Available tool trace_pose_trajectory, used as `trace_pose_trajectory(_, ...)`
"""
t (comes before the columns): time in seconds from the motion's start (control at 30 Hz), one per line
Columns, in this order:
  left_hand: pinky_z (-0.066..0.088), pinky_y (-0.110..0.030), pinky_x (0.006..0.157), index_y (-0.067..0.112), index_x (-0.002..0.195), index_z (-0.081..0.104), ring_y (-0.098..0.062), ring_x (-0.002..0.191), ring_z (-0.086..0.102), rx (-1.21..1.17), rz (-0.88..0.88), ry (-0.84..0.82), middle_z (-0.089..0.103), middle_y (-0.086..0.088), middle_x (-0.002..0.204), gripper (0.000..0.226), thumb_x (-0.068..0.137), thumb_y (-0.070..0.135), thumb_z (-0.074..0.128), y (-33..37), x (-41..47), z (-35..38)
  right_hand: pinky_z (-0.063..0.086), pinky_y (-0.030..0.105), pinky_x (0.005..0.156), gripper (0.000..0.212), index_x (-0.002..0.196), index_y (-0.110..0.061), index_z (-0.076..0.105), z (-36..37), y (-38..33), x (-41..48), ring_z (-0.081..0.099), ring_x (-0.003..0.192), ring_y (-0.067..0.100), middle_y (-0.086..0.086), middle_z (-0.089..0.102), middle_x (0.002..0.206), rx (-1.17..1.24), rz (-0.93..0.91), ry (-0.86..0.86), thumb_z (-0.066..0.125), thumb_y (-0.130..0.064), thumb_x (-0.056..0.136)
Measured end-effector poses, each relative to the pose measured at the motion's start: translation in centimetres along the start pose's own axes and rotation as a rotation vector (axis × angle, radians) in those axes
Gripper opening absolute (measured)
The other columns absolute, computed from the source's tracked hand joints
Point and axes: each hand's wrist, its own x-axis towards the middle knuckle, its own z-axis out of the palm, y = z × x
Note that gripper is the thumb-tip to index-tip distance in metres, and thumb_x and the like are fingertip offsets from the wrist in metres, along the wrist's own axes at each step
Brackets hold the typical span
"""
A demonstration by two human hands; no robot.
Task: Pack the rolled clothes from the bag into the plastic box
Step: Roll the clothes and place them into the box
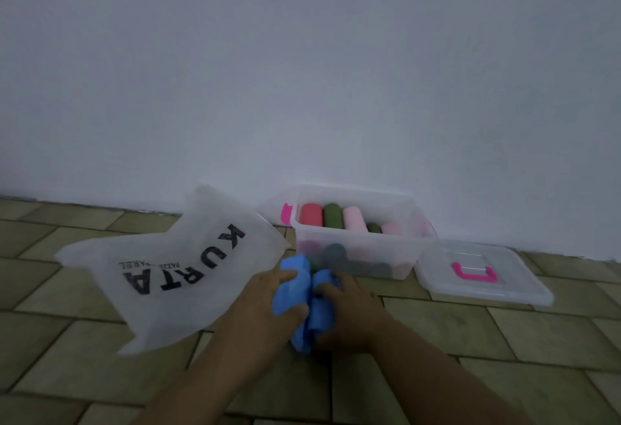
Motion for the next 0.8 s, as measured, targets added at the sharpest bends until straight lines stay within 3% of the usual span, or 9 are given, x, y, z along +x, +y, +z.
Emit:
trace_pose_trajectory(0.17, 0.036, -0.008, 0.077, 0.046, 0.120, 0.046, 0.010, 0.096, 0.046, 0.058, -0.126, -0.163, 0.047, 0.025, 0.115, 0.042, 0.083, 0.038, 0.064, -1.1, -4.4, 0.7, 0.035, 0.044, 0.099, 0.082, 0.128, -0.042, 0.029, 0.4, -0.8, -5.8, 0.035, 0.123, 0.029, 0.006, 0.022, 0.141, -0.130, 0.205, 0.041, 0.058, -0.072, 0.057)
trace_pose_trajectory(0.23, 0.040, -0.014, 0.088, 0.045, 0.119, 0.046, 0.007, 0.103, 0.048, 0.080, -0.141, -0.281, 0.049, 0.020, 0.124, 0.040, 0.084, 0.039, 0.063, -1.0, -5.8, 1.6, 0.037, 0.041, 0.097, 0.083, 0.128, -0.042, 0.029, 1.4, -1.1, -9.3, 0.036, 0.121, 0.027, 0.006, 0.022, 0.138, -0.133, 0.281, 0.061, 0.055, -0.077, 0.057)
trace_pose_trajectory(0.33, 0.035, -0.022, 0.103, 0.033, 0.135, 0.041, -0.009, 0.125, 0.043, 0.257, -0.098, -0.415, 0.039, 0.008, 0.143, 0.048, 0.090, 0.036, 0.057, -0.3, -5.8, 4.2, 0.038, 0.038, 0.100, 0.086, 0.128, -0.047, 0.029, 1.8, -1.7, -13.6, 0.036, 0.123, 0.025, 0.005, 0.019, 0.139, -0.119, 0.291, -0.010, 0.055, -0.080, 0.053)
trace_pose_trajectory(0.43, 0.030, -0.034, 0.110, 0.030, 0.142, 0.035, -0.019, 0.134, 0.033, 0.427, -0.077, -0.566, 0.027, 0.003, 0.150, 0.055, 0.091, 0.038, 0.054, 0.9, -6.5, 6.9, 0.039, 0.034, 0.100, 0.097, 0.126, -0.051, 0.034, -0.3, -1.3, -15.9, 0.040, 0.120, 0.019, -0.001, 0.031, 0.130, 0.067, 0.330, -0.092, 0.057, -0.084, 0.038)
trace_pose_trajectory(0.53, 0.038, -0.033, 0.100, 0.033, 0.132, 0.045, -0.016, 0.122, 0.043, 0.496, 0.001, -0.401, 0.042, 0.004, 0.138, 0.046, 0.089, 0.051, 0.047, 1.1, -8.2, 8.5, 0.042, 0.028, 0.087, 0.087, 0.129, -0.035, 0.042, -1.5, -0.2, -17.2, 0.047, 0.111, 0.014, 0.000, 0.044, 0.128, 0.365, 0.481, -0.012, 0.073, -0.066, 0.053)
trace_pose_trajectory(0.63, 0.036, -0.025, 0.090, 0.031, 0.128, 0.050, -0.011, 0.114, 0.049, 0.446, -0.017, -0.361, 0.050, 0.007, 0.131, 0.046, 0.090, 0.055, 0.041, 1.2, -8.6, 9.2, 0.050, 0.030, 0.071, 0.050, 0.113, -0.014, 0.056, -0.3, 0.1, -17.6, 0.061, 0.087, 0.017, 0.007, 0.064, 0.107, 0.535, 0.668, 0.001, 0.068, -0.047, 0.078)
trace_pose_trajectory(0.7, 0.038, -0.026, 0.093, 0.031, 0.130, 0.048, -0.012, 0.114, 0.050, 0.422, -0.026, -0.367, 0.051, 0.006, 0.131, 0.045, 0.091, 0.053, 0.041, 0.9, -8.8, 9.6, 0.052, 0.030, 0.058, 0.040, 0.109, -0.007, 0.056, 0.4, -0.9, -17.0, 0.067, 0.079, 0.024, 0.013, 0.067, 0.096, 0.735, 0.729, 0.009, 0.066, -0.037, 0.084)
trace_pose_trajectory(0.73, 0.038, -0.026, 0.094, 0.031, 0.132, 0.046, -0.011, 0.113, 0.050, 0.369, -0.048, -0.379, 0.051, 0.006, 0.131, 0.046, 0.091, 0.052, 0.042, 0.8, -8.9, 9.7, 0.054, 0.032, 0.058, 0.041, 0.113, -0.005, 0.052, 0.5, -1.6, -16.6, 0.067, 0.083, 0.027, 0.016, 0.065, 0.102, 0.813, 0.760, 0.035, 0.066, -0.032, 0.085)
trace_pose_trajectory(0.8, 0.039, -0.023, 0.090, 0.030, 0.134, 0.044, -0.009, 0.106, 0.051, 0.226, -0.153, -0.422, 0.053, 0.005, 0.130, 0.045, 0.092, 0.045, 0.046, 0.7, -8.8, 9.9, 0.056, 0.036, 0.075, 0.046, 0.119, -0.006, 0.045, 0.7, -2.7, -15.7, 0.061, 0.100, 0.030, 0.018, 0.058, 0.117, 0.813, 0.796, 0.078, 0.067, -0.028, 0.085)
